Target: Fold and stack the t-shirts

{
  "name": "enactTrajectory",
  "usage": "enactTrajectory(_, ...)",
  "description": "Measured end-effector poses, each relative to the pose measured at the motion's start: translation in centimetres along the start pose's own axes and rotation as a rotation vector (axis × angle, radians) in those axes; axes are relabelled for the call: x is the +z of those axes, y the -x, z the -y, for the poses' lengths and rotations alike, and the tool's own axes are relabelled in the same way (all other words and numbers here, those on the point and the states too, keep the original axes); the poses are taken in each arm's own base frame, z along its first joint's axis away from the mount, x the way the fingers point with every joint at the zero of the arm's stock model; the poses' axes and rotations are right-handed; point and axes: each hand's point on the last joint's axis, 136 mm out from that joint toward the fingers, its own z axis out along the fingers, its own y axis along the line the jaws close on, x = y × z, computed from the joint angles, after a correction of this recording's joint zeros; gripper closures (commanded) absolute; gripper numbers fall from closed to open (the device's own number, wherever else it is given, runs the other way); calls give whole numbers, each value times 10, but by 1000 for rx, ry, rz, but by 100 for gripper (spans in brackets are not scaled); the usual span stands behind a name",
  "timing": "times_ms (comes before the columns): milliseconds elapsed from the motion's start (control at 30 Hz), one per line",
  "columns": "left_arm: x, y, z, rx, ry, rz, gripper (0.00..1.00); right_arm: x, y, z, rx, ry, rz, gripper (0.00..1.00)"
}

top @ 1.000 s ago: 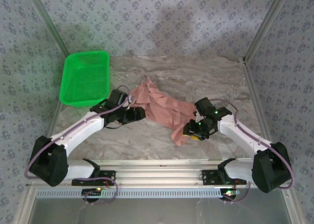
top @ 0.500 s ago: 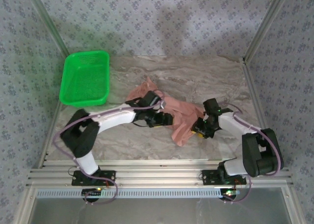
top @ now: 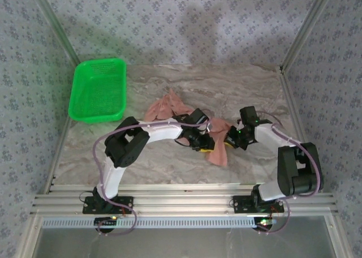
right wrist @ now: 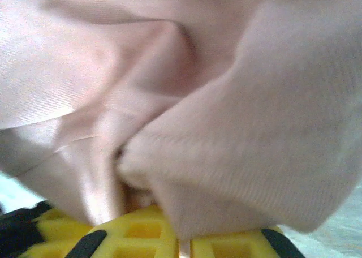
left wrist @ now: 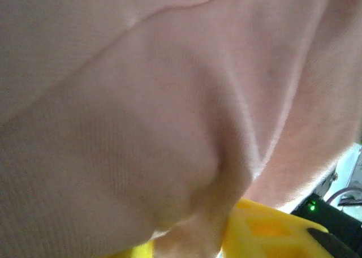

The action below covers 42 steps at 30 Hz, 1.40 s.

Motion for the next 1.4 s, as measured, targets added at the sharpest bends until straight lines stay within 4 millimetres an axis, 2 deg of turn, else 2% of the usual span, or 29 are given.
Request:
enactTrajectory(67,-1,-2,-7,-1,25,-5,96,-10,3,-13,-29,46,13,65)
enactTrajectory(167,-5,-4,-24,-16,65,13,100,-30,10,-26,-57,103,59,58)
enactTrajectory(300,-30,-12,-49,-63,101,63,100,-47,15,-17,-37,96,95,51)
enactTrajectory(400,-47,-7,-53,-74,95,110,100,-37,14,-3,-7,49,62,51)
enactTrajectory(567,-48,1,-41,-47,55,140,100,-3,0,11,0,-35,-45,54)
enactTrajectory(600,-48,2,-39,-44,48,143,100,3,-4,14,-1,-55,-65,56)
enactTrajectory(633,-49,2,-38,-41,40,145,100,8,-6,17,-3,-75,-80,63)
enactTrajectory(700,-54,3,-32,-39,20,155,100,17,-11,27,-10,-129,-109,85)
enactTrajectory(767,-64,3,-26,-30,-2,170,100,22,-11,35,-9,-176,-125,98)
enactTrajectory(867,-91,6,-13,-9,-55,216,97,14,2,35,-35,-207,-89,100)
enactTrajectory(933,-110,5,-6,13,-101,240,94,0,20,26,-71,-202,-13,100)
enactTrajectory(1033,-129,5,2,64,-143,251,94,-41,49,-5,-154,-151,143,100)
enactTrajectory(1133,-135,2,-9,69,-123,257,92,-98,72,-51,-264,-54,315,100)
enactTrajectory(1200,-147,5,-25,30,-127,293,86,-135,74,-76,-331,13,406,100)
enactTrajectory(1233,-156,9,-34,6,-133,323,77,-150,70,-84,-355,49,435,100)
enactTrajectory(1267,-165,13,-44,-22,-135,352,63,-163,66,-89,-371,79,456,100)
enactTrajectory(1333,-180,23,-55,-51,-134,401,45,-183,63,-92,-370,136,478,100)
enactTrajectory(1400,-185,29,-54,-48,-140,428,34,-192,62,-93,-363,161,472,100)
